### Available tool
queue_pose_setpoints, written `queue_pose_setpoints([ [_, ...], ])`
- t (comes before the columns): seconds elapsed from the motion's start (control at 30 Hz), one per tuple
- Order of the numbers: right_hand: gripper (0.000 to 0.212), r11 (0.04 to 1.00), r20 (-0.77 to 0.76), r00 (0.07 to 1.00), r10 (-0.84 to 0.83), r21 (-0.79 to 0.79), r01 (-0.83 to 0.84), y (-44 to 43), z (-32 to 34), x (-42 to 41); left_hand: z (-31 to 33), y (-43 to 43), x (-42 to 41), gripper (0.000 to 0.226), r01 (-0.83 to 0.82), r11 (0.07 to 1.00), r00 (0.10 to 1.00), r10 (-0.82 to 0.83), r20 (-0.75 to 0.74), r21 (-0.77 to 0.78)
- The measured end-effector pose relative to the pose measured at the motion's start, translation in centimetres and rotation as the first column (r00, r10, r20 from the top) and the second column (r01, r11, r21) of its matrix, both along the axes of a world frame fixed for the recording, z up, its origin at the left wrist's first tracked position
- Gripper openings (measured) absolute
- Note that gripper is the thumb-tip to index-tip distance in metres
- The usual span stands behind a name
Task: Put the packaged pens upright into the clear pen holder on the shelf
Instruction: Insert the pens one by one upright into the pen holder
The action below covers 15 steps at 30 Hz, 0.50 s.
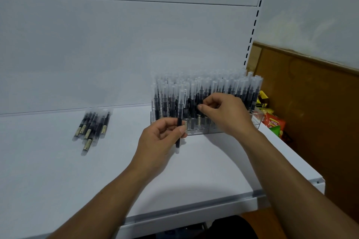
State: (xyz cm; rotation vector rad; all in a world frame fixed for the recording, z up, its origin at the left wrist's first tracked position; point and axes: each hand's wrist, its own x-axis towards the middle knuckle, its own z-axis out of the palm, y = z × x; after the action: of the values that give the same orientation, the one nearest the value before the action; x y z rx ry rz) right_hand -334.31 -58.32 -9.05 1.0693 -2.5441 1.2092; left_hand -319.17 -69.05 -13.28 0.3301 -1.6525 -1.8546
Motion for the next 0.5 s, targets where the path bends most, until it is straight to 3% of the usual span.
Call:
queue_pose_setpoints([
  [0.17,0.012,0.999,-0.003,1.000,-0.031,-0.044,0.031,0.1,-0.8,0.2,0.1,0.1,0.2,0.019,0.010,1.000,1.000,-0.010,0.002,0.004],
  [0.4,0.012,0.999,-0.019,1.000,-0.010,0.052,0.011,0.3,-0.9,0.4,0.0,0.0,0.2,0.015,0.010,1.000,0.999,-0.010,0.030,0.001],
  [0.5,0.010,1.000,-0.030,0.999,-0.024,0.001,0.024,0.9,-0.8,1.0,0.1,0.1,0.2,0.015,0.011,1.000,0.999,-0.010,0.044,-0.012],
])
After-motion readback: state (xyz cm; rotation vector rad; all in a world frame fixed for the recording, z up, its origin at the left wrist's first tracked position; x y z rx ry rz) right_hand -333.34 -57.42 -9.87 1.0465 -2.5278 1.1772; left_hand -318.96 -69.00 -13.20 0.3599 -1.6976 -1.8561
